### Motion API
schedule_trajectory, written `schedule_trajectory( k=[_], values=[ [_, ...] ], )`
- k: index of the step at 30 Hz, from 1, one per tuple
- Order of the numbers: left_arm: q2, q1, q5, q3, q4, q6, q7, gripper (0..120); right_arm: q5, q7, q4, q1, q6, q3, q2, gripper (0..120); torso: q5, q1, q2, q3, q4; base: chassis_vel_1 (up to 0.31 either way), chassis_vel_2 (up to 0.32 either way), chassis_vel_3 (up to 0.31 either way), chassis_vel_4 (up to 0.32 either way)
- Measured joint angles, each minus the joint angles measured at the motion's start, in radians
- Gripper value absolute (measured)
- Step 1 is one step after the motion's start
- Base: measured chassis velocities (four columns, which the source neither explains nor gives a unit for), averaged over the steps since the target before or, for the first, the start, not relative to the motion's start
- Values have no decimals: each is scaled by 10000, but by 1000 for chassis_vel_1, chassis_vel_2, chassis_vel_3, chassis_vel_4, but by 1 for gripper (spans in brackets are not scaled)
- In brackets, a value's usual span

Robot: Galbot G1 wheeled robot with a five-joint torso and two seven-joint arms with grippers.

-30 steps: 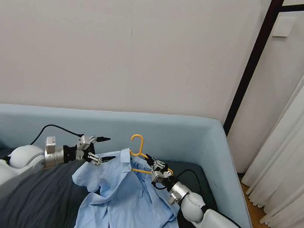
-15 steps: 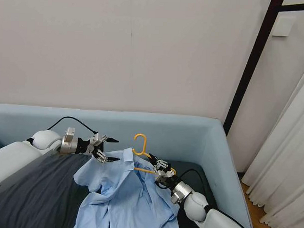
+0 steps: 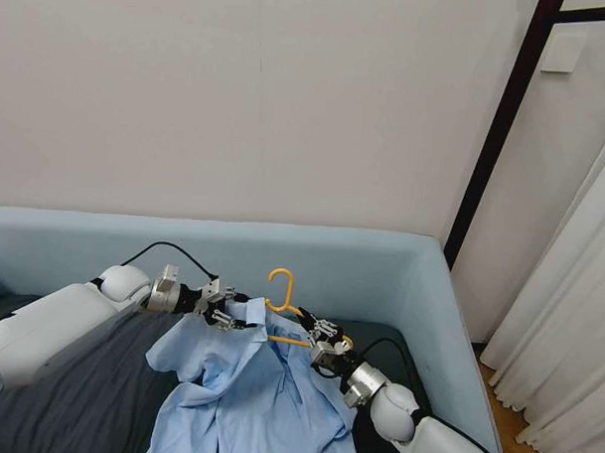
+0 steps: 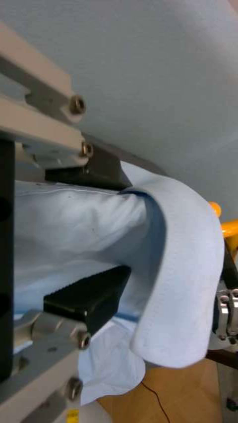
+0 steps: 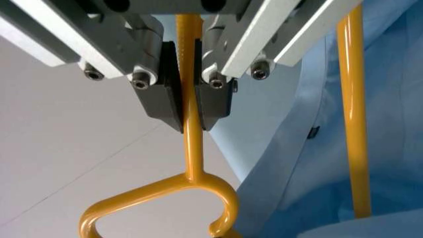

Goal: Pick up the clothes from the sofa and hang them on the clothes hanger.

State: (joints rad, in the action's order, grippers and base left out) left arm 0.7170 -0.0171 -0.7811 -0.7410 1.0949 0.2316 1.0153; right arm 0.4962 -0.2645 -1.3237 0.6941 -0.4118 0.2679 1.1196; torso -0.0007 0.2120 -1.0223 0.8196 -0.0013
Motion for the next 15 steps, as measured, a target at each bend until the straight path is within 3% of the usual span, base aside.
schedule_trajectory(
  k=[6, 10, 15],
  values=[
    [-53, -99, 20, -4, 170, 65, -132, 26, 2, 29, -5, 48, -23, 38, 43, 5, -1, 0, 1, 0, 0, 0, 0, 0, 0],
    [-226, -187, 44, 35, 346, 127, -251, 8, 6, 36, -37, 94, -37, 79, 65, 5, -2, 0, 0, -1, 0, 0, 0, 0, 0],
    [-431, -222, 101, 76, 546, 174, -257, 7, 12, 63, -75, 93, -64, 100, 65, 5, -3, 0, 1, 0, 0, 0, 0, 0, 0]
  ],
)
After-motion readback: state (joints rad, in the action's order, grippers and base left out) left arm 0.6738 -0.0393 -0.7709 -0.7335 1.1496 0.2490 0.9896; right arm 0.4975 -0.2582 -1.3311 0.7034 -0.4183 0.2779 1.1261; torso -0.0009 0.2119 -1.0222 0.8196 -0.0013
